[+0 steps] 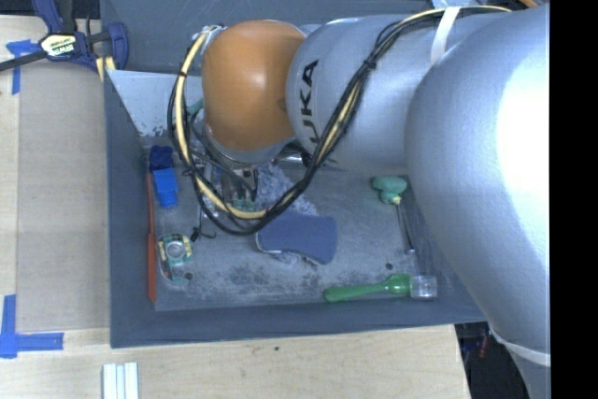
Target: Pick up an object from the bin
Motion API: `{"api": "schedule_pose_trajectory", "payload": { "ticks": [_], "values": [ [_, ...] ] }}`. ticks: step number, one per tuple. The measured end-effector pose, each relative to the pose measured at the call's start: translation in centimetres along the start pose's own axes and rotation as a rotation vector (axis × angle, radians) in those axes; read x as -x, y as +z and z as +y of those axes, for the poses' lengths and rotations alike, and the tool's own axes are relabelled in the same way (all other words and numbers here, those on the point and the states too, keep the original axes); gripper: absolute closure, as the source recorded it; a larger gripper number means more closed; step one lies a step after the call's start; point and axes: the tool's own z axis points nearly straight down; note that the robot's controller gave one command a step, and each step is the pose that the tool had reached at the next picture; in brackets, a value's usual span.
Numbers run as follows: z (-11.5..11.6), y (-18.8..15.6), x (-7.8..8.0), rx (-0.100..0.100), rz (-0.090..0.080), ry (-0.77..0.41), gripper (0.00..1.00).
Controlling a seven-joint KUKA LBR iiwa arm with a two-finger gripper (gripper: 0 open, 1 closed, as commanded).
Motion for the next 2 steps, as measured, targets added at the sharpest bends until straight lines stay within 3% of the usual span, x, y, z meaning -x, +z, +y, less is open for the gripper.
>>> {"api": "schedule_pose_trajectory", "payload": {
  "ticks": [1, 2],
  "values": [
    [-0.1, -0.5, 0.2, 0.002, -0.007, 0.005, 0.0],
    [-9.2, 5.3, 1.3, 0.001, -0.006, -0.283, 0.0]
  ]
}}
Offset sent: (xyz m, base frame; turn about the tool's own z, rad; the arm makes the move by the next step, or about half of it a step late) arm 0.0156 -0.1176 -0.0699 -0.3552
